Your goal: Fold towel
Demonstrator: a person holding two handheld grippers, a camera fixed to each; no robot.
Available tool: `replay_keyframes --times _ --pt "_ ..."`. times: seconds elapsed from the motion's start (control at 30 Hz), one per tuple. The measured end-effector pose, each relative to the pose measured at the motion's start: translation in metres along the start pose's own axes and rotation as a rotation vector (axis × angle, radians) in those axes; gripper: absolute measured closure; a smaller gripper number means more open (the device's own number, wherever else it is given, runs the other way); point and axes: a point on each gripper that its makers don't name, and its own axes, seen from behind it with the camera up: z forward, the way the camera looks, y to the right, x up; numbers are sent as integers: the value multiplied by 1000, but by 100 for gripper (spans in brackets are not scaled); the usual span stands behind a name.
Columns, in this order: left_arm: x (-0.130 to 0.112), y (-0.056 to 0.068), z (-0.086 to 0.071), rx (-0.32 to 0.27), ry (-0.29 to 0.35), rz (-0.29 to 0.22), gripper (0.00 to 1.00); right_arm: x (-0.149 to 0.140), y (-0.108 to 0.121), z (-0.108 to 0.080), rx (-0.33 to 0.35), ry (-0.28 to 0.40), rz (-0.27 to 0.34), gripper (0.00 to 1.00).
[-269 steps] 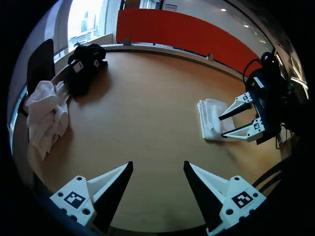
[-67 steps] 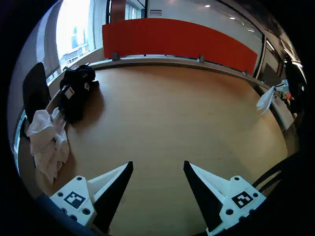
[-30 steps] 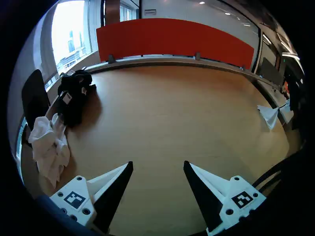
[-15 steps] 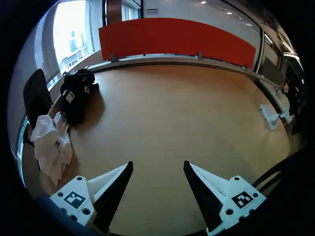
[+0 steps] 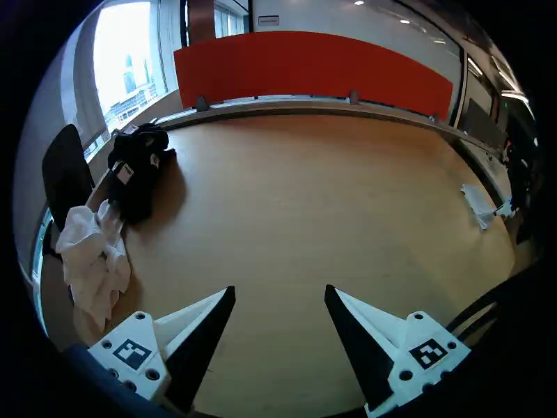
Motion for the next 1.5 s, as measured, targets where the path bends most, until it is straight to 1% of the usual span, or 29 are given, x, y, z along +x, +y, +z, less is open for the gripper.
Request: replay_keyframes --times 0.3,0.67,1.0,1.13,1.2,1.33,1.4,1.47,1.5 --pt "1 2 0 1 0 4 5 -15 -1 9 0 -30 18 98" --pt "3 3 1 3 0 8 5 -26 0 16 -9 -63 41 98" --pt "3 4 2 3 -1 8 5 -29 1 17 -17 -66 48 93" --pt "4 4 3 0 1 8 5 -30 0 14 -12 -58 47 83" --pt "4 4 3 -1 1 8 5 -31 -1 12 -10 -53 45 73" --pt "4 5 3 -4 0 10 5 -32 -1 8 -14 -44 44 50" --pt "4 5 3 -5 0 11 5 -32 -1 6 -13 -37 46 34" --pt "4 4 4 -6 1 11 5 -31 -3 3 -11 -25 49 24" --pt "4 4 4 -6 1 11 5 -30 -4 2 -9 -18 51 17"
